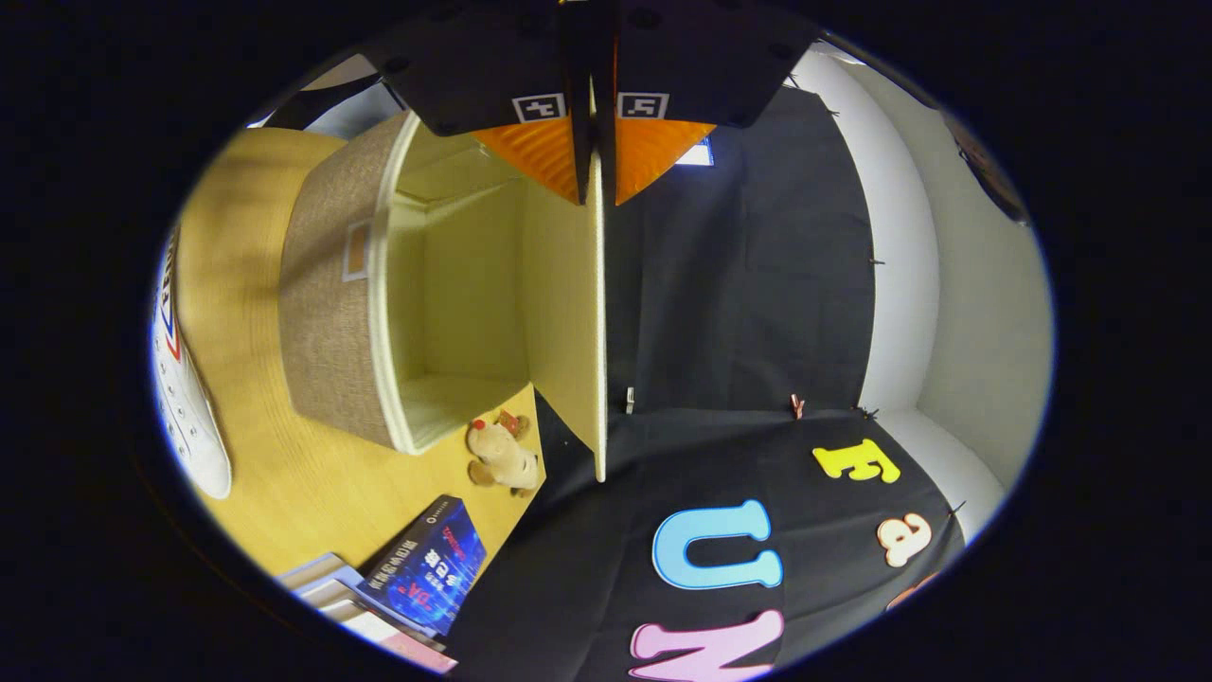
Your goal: Open the storage box then place both shoes into the box .Put the left shoe in first, then the right shoe, with the right side of both shoes facing outward in a uniform manner.
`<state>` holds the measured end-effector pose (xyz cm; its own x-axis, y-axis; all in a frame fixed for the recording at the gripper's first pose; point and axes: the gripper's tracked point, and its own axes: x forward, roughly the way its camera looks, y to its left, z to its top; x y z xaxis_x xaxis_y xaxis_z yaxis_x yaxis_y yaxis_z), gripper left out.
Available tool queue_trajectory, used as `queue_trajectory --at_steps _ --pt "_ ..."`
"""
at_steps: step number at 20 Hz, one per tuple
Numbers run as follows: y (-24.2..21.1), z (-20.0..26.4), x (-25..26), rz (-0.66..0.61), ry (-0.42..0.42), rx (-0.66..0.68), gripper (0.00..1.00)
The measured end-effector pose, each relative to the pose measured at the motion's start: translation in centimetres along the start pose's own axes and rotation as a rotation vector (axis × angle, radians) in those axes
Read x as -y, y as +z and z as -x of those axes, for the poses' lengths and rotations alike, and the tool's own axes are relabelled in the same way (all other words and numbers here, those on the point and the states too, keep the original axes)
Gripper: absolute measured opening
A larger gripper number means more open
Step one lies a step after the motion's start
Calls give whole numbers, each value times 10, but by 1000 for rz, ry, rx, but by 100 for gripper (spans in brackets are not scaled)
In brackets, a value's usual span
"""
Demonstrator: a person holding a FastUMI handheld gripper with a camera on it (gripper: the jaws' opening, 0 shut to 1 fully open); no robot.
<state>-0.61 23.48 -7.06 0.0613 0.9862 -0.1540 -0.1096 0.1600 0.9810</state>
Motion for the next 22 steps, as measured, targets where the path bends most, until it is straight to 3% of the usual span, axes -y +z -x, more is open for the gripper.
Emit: queue_trajectory --at_steps 6,11,22 --pt "-5 -45 -49 54 -40 12 5" --pt "-20 -105 -83 117 -24 6 7" --pt "-53 -257 -72 169 -60 -67 7"
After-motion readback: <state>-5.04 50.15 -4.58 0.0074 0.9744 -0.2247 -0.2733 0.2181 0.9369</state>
